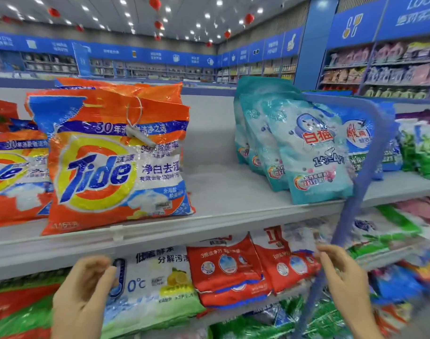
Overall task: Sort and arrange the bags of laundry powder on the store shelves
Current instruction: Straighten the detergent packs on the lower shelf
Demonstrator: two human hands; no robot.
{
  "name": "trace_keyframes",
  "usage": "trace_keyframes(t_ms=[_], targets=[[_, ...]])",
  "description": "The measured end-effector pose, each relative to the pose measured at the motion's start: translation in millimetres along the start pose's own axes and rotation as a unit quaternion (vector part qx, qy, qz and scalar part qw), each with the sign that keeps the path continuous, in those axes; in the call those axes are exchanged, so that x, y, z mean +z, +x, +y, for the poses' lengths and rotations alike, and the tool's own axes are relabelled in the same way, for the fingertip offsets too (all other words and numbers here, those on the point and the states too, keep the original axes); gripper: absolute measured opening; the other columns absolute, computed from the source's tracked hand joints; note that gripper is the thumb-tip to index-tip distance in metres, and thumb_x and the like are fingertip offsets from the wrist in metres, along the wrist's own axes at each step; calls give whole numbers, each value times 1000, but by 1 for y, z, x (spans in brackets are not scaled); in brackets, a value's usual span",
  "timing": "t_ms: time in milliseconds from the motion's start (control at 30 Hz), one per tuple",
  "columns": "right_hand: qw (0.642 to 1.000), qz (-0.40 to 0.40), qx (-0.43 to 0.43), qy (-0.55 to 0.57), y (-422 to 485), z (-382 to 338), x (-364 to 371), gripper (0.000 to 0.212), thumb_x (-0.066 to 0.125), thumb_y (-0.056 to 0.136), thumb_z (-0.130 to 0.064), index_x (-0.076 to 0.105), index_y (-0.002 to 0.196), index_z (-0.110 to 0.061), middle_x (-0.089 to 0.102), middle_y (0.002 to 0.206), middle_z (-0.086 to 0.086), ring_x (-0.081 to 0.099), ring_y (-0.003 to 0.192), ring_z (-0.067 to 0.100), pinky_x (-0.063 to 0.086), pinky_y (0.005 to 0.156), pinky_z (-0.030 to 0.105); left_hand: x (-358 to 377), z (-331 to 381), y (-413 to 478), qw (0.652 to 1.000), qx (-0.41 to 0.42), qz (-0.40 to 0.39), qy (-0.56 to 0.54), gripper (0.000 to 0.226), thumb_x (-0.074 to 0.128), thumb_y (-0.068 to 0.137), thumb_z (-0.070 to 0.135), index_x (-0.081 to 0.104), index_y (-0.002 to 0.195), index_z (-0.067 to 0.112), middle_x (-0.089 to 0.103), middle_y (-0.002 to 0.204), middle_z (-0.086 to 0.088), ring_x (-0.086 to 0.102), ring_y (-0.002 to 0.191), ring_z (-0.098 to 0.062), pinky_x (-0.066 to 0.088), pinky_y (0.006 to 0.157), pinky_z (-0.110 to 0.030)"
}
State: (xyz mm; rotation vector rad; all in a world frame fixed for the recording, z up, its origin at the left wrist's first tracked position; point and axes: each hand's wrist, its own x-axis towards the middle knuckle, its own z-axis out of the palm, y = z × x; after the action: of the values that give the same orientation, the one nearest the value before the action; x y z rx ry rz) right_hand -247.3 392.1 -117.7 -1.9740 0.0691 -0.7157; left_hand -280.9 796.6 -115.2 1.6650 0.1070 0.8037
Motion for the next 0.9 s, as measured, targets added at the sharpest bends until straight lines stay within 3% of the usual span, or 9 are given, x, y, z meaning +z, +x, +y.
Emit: trace_keyframes(t_ms=[67, 167, 233, 367, 533, 633, 700, 800, 900], targets=[[1000, -23, 5, -17, 11, 24, -4, 31, 58, 89, 0, 61, 84, -31, 69, 84, -7, 61, 82, 1, 45, 67, 5, 26, -6, -13, 999, -18, -25, 9, 29, 59, 83, -16, 59, 76, 12, 63, 62, -9, 61, 52, -4, 50, 55, -8], [996, -66, -7, -66, 33, 57, -2, 28, 62, 87, -4, 63, 90, -32, 71, 86, -3, 61, 78, 1, 43, 64, 5, 71, -9, -32, 997, -64, -39, 1, 25, 58, 83, -16, 58, 75, 8, 63, 66, -12, 61, 55, -20, 48, 52, -8], [986, -125, -9, -111, 47, 78, 9, 25, 62, 88, -6, 65, 108, -20, 71, 101, 5, 64, 84, 8, 43, 72, 11, 97, -11, -45, 995, -86, -49, -1, 20, 58, 84, -13, 60, 76, 6, 65, 62, -7, 62, 55, -16, 48, 53, -9], [945, -234, -44, -223, 79, 112, 41, 57, 64, 86, -16, 41, 138, -4, 46, 138, 17, 43, 128, 32, 34, 102, 32, 136, -11, -65, 992, -104, -65, 14, 17, 60, 85, -9, 62, 80, 7, 67, 65, -8, 61, 55, -5, 49, 56, -11], [881, -273, -30, -385, 116, 148, 67, 84, 58, 87, -41, 14, 149, -5, 15, 155, 20, 17, 143, 32, 18, 115, 41, 167, -3, -78, 990, -119, -44, 55, 15, 58, 87, -7, 61, 81, 7, 64, 70, -11, 58, 57, -3, 46, 55, -13], [895, -251, -48, -367, 113, 157, 80, 66, 57, 88, -24, 33, 141, 5, 32, 145, 31, 32, 134, 42, 27, 111, 46, 170, 1, -80, 987, -132, -36, 82, 11, 59, 87, -5, 62, 84, 6, 65, 74, -12, 59, 59, -3, 47, 57, -11], [901, -230, -63, -363, 117, 160, 86, 46, 48, 89, -16, 47, 131, 4, 49, 133, 26, 45, 124, 39, 35, 105, 43, 169, 2, -81, 985, -144, -22, 88, 11, 59, 87, -3, 62, 84, 7, 65, 73, -12, 60, 58, -5, 48, 57, -12], [882, -258, -8, -394, 131, 154, 94, 41, 47, 94, -25, 44, 132, -8, 49, 134, 11, 46, 123, 29, 39, 102, 36, 168, 2, -84, 982, -161, -2, 99, 10, 58, 87, -5, 62, 84, 5, 65, 72, -14, 60, 55, -7, 49, 55, -14], [870, -263, 13, -417, 134, 154, 97, 40, 48, 96, -30, 44, 132, -14, 51, 133, 8, 48, 121, 28, 45, 95, 35, 167, 1, -85, 979, -177, -4, 98, 9, 59, 87, -4, 62, 85, 4, 65, 70, -16, 60, 55, -9, 47, 55, -17]])
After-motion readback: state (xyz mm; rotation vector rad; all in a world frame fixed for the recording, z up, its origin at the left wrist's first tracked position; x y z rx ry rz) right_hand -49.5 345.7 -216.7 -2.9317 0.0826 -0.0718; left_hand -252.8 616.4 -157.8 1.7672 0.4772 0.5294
